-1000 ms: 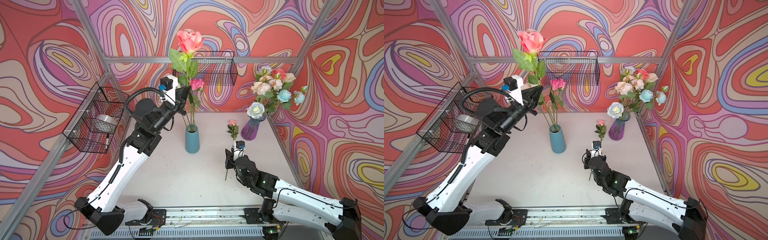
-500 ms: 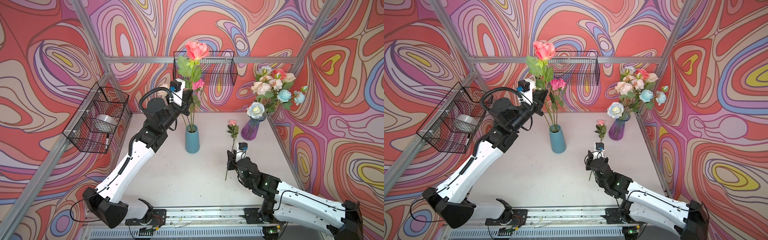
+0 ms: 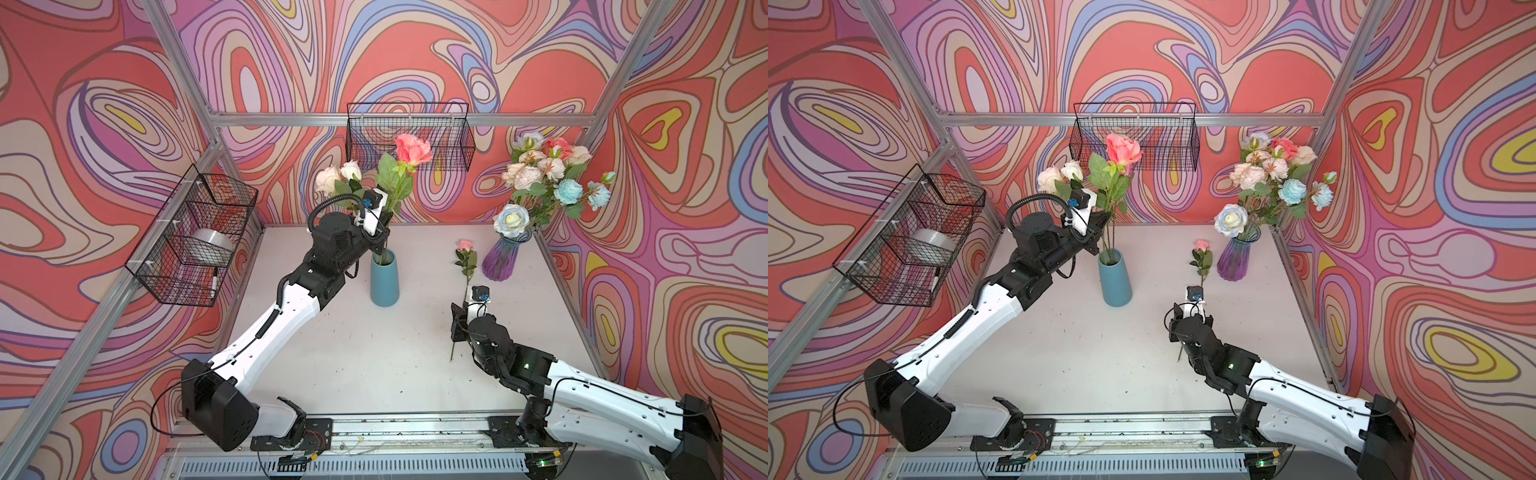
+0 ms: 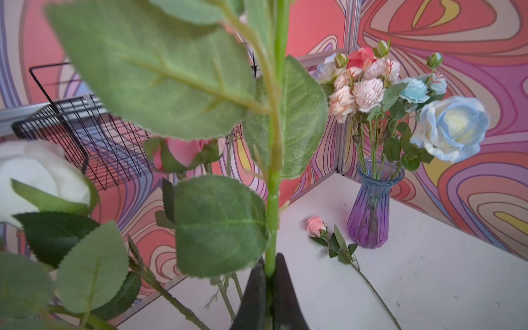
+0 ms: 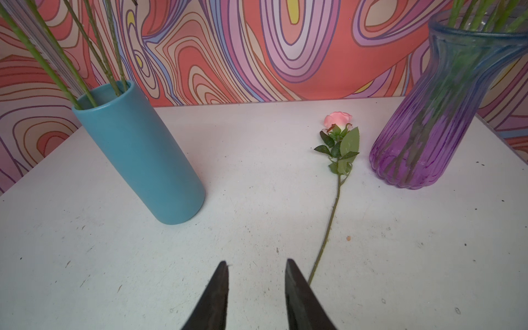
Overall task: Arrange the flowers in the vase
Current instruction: 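Lower the pink rose stem into the teal cylinder with the left gripper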
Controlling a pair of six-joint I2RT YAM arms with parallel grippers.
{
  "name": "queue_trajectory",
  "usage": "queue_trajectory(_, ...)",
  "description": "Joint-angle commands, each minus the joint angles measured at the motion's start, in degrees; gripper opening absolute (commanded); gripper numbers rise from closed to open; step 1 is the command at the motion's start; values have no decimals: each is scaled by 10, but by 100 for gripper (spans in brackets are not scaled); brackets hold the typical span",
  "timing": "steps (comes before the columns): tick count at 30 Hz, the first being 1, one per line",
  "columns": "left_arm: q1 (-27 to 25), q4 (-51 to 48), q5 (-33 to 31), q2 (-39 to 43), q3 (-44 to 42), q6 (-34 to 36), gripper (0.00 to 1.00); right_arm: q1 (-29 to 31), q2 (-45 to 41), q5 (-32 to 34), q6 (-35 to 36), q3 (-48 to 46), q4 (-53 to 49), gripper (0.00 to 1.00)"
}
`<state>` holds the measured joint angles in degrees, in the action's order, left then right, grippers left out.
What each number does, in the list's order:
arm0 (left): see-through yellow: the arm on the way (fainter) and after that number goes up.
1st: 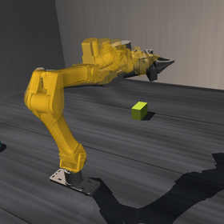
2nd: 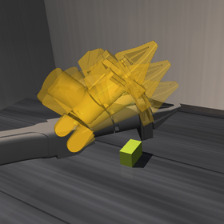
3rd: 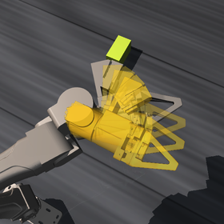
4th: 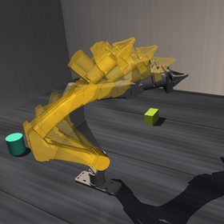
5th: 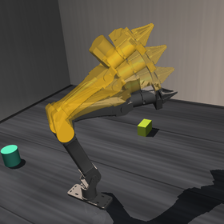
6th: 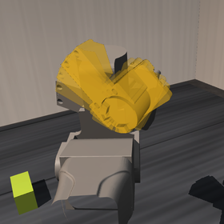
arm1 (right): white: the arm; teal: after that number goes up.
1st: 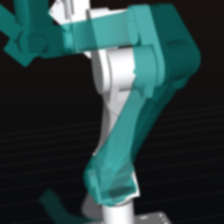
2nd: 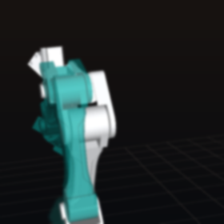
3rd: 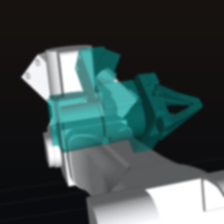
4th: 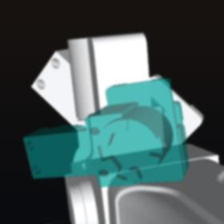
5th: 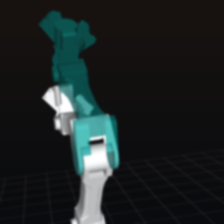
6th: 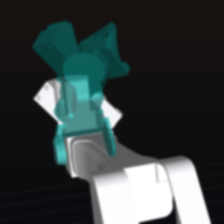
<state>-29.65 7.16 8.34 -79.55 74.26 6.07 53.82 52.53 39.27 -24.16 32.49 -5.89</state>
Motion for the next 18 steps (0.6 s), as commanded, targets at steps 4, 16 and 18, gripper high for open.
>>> queue_trajectory(4,-2,17,1,-29,-17,16,6,2,10,-6,-11,6,-4,34)
queue_trajectory(16,-2,20,1,-46,-29,20,34,2,7,-3,-11,9,-12,34)
queue_trajectory(18,-2,17,-2,-44,-30,20,38,2,11,-3,-11,11,-10,34)
